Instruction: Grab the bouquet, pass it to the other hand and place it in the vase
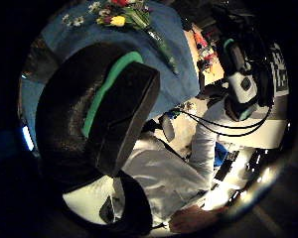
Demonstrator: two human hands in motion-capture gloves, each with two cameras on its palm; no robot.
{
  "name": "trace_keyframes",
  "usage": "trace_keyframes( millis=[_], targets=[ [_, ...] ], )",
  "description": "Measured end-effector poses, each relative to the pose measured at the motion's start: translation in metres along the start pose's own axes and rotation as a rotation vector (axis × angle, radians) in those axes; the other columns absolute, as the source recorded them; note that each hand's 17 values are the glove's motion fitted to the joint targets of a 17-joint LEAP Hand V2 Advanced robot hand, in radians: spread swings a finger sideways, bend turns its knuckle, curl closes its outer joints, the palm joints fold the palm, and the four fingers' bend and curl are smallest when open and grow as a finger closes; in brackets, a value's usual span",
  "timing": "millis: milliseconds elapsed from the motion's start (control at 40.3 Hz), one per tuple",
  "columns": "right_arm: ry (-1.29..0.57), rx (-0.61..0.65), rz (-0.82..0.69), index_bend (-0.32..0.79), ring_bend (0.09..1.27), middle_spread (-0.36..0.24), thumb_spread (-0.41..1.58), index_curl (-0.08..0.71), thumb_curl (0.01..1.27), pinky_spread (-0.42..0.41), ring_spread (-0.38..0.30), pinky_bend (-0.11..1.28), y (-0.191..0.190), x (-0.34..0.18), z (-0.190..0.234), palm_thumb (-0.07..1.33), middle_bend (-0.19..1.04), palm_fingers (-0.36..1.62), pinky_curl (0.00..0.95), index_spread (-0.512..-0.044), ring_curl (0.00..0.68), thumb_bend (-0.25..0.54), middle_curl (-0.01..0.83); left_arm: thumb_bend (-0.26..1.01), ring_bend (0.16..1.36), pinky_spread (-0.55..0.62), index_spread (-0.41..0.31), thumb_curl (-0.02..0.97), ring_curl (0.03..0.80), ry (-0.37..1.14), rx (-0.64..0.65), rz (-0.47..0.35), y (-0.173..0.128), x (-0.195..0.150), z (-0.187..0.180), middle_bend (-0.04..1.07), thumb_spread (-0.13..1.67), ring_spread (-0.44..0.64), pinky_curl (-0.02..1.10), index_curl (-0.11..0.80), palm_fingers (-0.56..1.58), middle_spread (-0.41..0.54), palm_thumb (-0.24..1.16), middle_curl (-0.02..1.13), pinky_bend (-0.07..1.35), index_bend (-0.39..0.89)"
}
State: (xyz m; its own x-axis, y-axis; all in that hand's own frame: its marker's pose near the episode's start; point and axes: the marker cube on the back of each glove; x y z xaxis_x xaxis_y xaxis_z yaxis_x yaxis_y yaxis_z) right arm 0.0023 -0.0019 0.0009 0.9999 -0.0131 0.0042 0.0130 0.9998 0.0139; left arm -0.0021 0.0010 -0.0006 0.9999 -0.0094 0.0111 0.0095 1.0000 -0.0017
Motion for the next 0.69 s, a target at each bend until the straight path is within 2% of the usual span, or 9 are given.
trace_keyframes(
  millis=[99, 223, 421, 694],
  targets=[
    [-0.020, 0.008, -0.005, 0.15, 0.32, -0.015, 0.63, 0.077, 0.05, 0.130, 0.070, 0.41, 0.005, 0.003, -0.002, 0.18, 0.18, 0.24, 0.135, -0.239, 0.086, 0.104, 0.067, 0.05, 0.51, 0.19, 0.007, 0.026, 0.148, 0.002, -0.009, -0.007, 0.000, -0.003, 0.001, 0.18, 0.65, 0.17, 0.14, 0.051, 0.36, 0.135, 0.09, 0.09, 0.41, 0.11],
    [-0.054, 0.021, -0.004, 0.16, 0.36, -0.015, 0.85, 0.125, 0.07, 0.161, 0.091, 0.42, 0.011, 0.010, -0.003, 0.18, 0.18, 0.23, 0.180, -0.297, 0.127, 0.078, 0.108, 0.04, 0.55, 0.24, 0.009, 0.051, 0.196, -0.001, -0.018, -0.020, 0.001, -0.009, 0.000, 0.19, 0.89, 0.21, 0.19, 0.086, 0.32, 0.171, 0.09, 0.14, 0.43, 0.12],
    [-0.070, 0.034, -0.017, 0.16, 0.37, -0.015, 1.03, 0.176, 0.10, 0.183, 0.107, 0.42, 0.010, 0.007, -0.010, 0.18, 0.19, 0.22, 0.222, -0.333, 0.161, 0.044, 0.160, 0.02, 0.58, 0.28, 0.001, 0.090, 0.225, 0.011, -0.001, -0.023, 0.001, -0.021, -0.004, 0.20, 1.09, 0.25, 0.23, 0.131, 0.29, 0.194, 0.09, 0.19, 0.44, 0.13],
    [-0.056, -0.007, -0.029, 0.12, 0.40, 0.001, 1.12, 0.201, 0.15, 0.196, 0.108, 0.45, -0.003, -0.009, -0.015, 0.19, 0.20, 0.23, 0.268, -0.341, 0.202, 0.000, 0.216, -0.01, 0.60, 0.30, -0.001, 0.132, 0.246, 0.054, 0.012, -0.054, 0.000, -0.041, -0.001, 0.20, 1.19, 0.27, 0.27, 0.175, 0.28, 0.202, 0.09, 0.25, 0.45, 0.13]
  ],
)
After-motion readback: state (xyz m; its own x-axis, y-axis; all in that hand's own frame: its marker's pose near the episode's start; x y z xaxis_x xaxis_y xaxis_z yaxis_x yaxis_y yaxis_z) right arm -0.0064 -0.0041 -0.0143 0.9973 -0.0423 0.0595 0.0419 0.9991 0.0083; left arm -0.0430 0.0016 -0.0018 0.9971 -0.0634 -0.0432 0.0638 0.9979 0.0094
